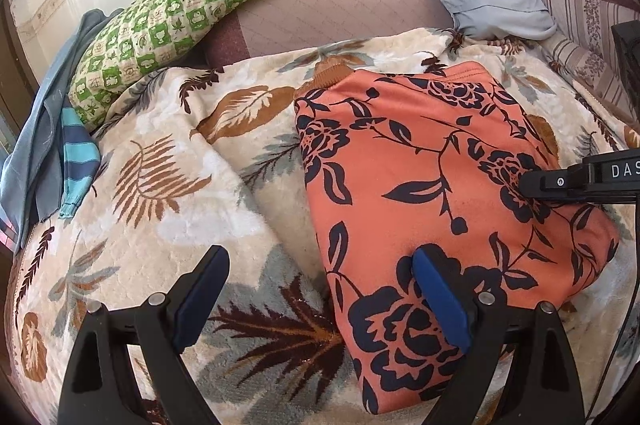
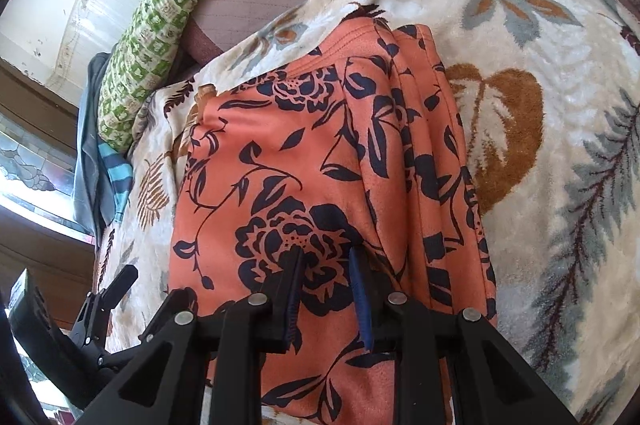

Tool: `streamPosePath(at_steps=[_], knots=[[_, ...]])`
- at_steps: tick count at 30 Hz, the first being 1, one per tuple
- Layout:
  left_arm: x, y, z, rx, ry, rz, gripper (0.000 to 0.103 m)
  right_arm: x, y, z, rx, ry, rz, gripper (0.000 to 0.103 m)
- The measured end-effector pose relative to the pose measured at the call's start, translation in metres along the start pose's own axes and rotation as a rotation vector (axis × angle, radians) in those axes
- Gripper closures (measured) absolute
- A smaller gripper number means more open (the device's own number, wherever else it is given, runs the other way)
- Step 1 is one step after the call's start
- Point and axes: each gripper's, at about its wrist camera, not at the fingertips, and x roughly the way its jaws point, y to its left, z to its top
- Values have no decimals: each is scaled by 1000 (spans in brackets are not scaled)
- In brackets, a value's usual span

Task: Fold small clothes

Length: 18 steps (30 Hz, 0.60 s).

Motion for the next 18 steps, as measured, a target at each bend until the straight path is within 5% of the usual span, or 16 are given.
streamPosePath(at_steps=[12, 18], knots=[[0, -1, -1, 0, -4, 11, 9, 0, -3, -4, -11, -14, 9, 76], [9, -1, -4, -8, 16, 26, 0, 0, -3, -4, -8, -14, 12, 76]])
